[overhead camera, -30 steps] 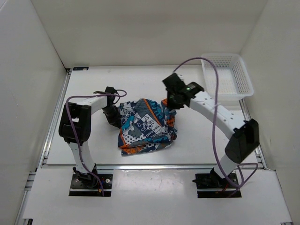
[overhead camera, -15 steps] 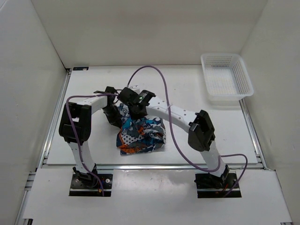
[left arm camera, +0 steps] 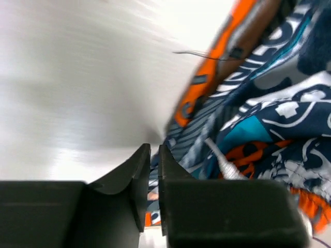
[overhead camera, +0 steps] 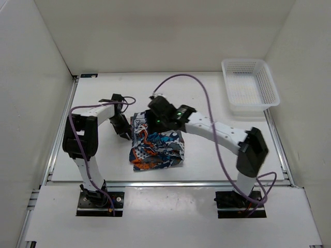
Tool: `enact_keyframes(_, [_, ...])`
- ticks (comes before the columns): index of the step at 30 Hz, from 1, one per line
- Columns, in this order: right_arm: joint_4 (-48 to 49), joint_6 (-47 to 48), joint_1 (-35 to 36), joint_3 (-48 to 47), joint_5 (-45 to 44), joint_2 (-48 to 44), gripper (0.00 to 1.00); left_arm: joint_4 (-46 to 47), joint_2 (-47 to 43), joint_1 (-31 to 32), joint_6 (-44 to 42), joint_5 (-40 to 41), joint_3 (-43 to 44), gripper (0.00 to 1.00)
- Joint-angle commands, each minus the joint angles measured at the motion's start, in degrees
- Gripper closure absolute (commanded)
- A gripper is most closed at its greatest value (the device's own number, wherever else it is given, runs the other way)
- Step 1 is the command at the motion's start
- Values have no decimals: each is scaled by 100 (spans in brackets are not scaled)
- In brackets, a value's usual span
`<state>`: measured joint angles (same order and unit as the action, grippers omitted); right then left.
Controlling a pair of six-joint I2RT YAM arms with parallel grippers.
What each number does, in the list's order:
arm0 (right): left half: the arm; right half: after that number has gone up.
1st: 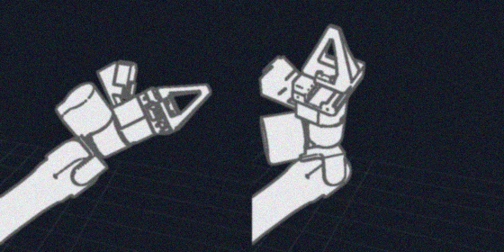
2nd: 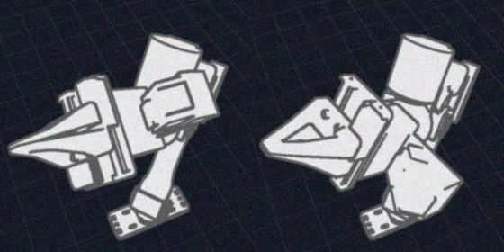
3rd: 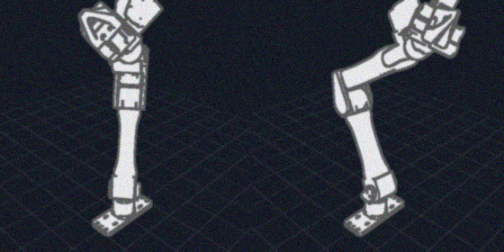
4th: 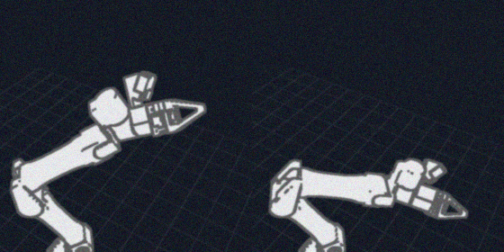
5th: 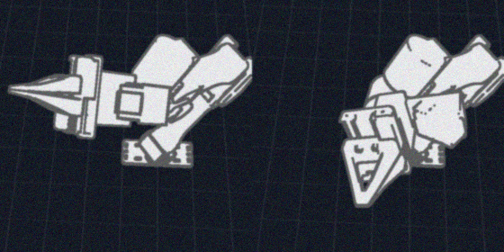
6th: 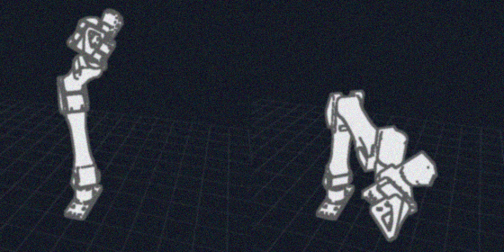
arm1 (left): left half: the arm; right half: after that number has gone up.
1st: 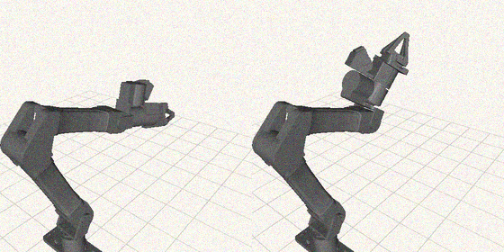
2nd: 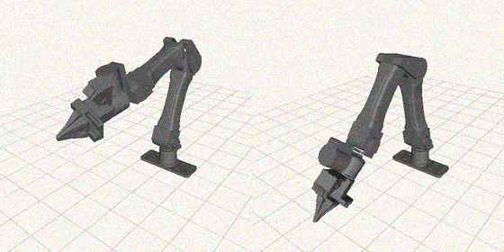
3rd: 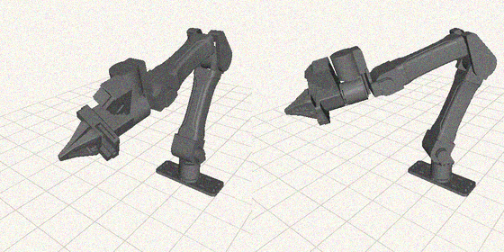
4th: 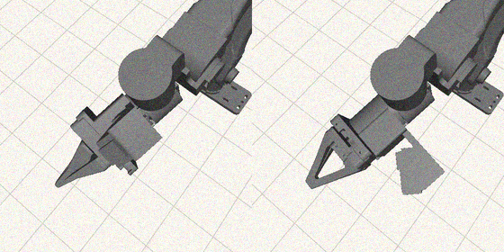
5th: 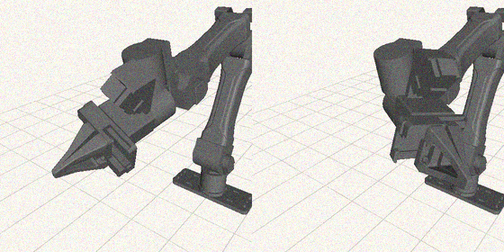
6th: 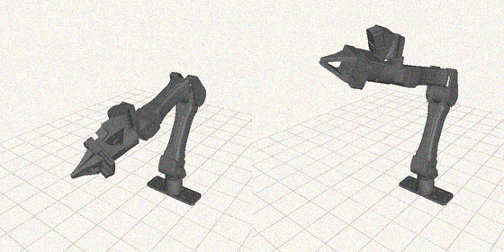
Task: Fold and stack the shorts
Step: Fold the shorts
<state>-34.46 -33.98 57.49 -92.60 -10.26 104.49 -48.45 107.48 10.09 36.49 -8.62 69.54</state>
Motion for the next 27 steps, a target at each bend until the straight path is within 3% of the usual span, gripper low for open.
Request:
enact_keyframes(1, [194,-30,-545,820,-204,-920,50,-348,-815,-183,-212,553,437,73])
enact_keyframes(3, [71,-100,-835,1488,-204,-1281,63,-525,-1201,-61,-274,721,569,72])
enact_keyframes(5, [18,-153,-968,1893,-204,-1605,62,-613,-1474,107,-414,836,631,74])
enact_keyframes(7, [18,-267,-1091,2376,-204,-1756,41,-544,-1816,431,-606,758,631,77])
enact_keyframes(8, [18,-267,-1178,2482,-135,-1809,19,-474,-1879,555,-704,470,570,74])
enact_keyframes(10, [70,-329,-1310,2729,41,-1809,7,-359,-1819,914,-923,213,570,48])
enact_keyframes(11, [71,-329,-1450,2729,164,-1809,1,-359,-1749,1038,-924,212,648,9])
enact_keyframes(12, [166,-329,-1539,2816,461,-1809,1,-359,-1652,1170,-994,299,649,0])
enact_keyframes(17, [747,-189,-2109,2984,1410,-1432,1,-245,-810,1548,-995,527,886,0])
enact_keyframes(23, [1344,-83,-2339,3107,2265,-887,1,-174,-299,1549,-1056,634,1044,0])
enact_keyframes(26, [1591,-83,-2339,3178,2484,-667,1,-174,-158,1549,-1056,634,1097,11])
enact_keyframes(27, [1643,-83,-2339,3247,2572,-545,1,-174,-88,1549,-1056,634,1149,28])
